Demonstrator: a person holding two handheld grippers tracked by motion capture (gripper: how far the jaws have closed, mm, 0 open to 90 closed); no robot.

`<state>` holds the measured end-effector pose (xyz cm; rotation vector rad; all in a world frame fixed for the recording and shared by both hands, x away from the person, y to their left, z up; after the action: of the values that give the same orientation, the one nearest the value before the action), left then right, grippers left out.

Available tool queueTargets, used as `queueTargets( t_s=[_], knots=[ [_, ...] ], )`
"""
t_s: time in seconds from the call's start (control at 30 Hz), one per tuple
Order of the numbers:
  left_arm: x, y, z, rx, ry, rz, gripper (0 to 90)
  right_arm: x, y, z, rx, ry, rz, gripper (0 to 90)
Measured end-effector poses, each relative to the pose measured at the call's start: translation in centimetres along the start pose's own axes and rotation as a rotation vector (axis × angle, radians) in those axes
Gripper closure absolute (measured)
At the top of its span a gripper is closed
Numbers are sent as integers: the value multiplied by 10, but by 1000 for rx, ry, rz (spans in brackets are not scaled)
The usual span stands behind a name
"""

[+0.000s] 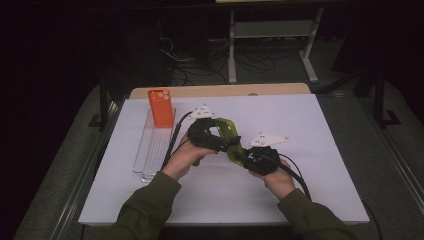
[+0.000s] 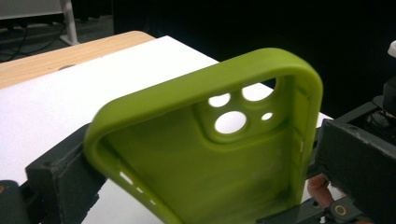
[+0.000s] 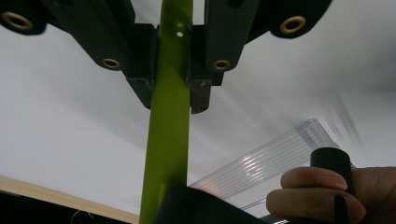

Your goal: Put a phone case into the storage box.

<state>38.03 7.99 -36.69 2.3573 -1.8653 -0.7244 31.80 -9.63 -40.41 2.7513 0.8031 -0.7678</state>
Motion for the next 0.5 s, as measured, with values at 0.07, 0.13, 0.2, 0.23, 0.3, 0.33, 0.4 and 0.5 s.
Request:
queueTargets(
  t_s=[0.07, 0.13, 0.2, 0.23, 0.3, 0.33, 0.4, 0.5],
  knots=[
    [0, 0, 0, -4, 2, 1, 0, 0, -1, 0, 1, -3, 0, 762],
    [0, 0, 0, -9, 7, 3, 0, 1, -1, 0, 1, -5, -3, 762],
    [0, 1, 0, -9, 9, 1, 0, 1, -2, 0, -1, -8, -2, 762],
    [0, 1, 0, -10, 13, 1, 0, 1, -2, 1, 0, -9, -3, 762],
    [1, 1, 0, -16, 21, 0, 0, 2, -2, 1, -8, -12, 2, 762],
    [1, 2, 0, -20, 23, 1, 0, 2, -3, 2, -6, -14, 0, 762],
    [1, 1, 0, -25, 24, 3, 0, 3, -4, 2, -10, -20, 3, 762],
    [2, 0, 1, -37, 19, 5, 0, 5, -5, 3, -16, -28, 5, 762]
  ],
)
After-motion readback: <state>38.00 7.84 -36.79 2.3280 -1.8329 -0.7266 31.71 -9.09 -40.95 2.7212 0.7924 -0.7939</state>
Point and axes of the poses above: each handheld gripper's, and its own axes: x roughly forward along the jaws, z roughly out of its underside, y roughly to its right, the point moved 2 cm from there along x, roughly forward along the jaws, and after that the axes turned 15 degrees about z, right-handed, at the moved point
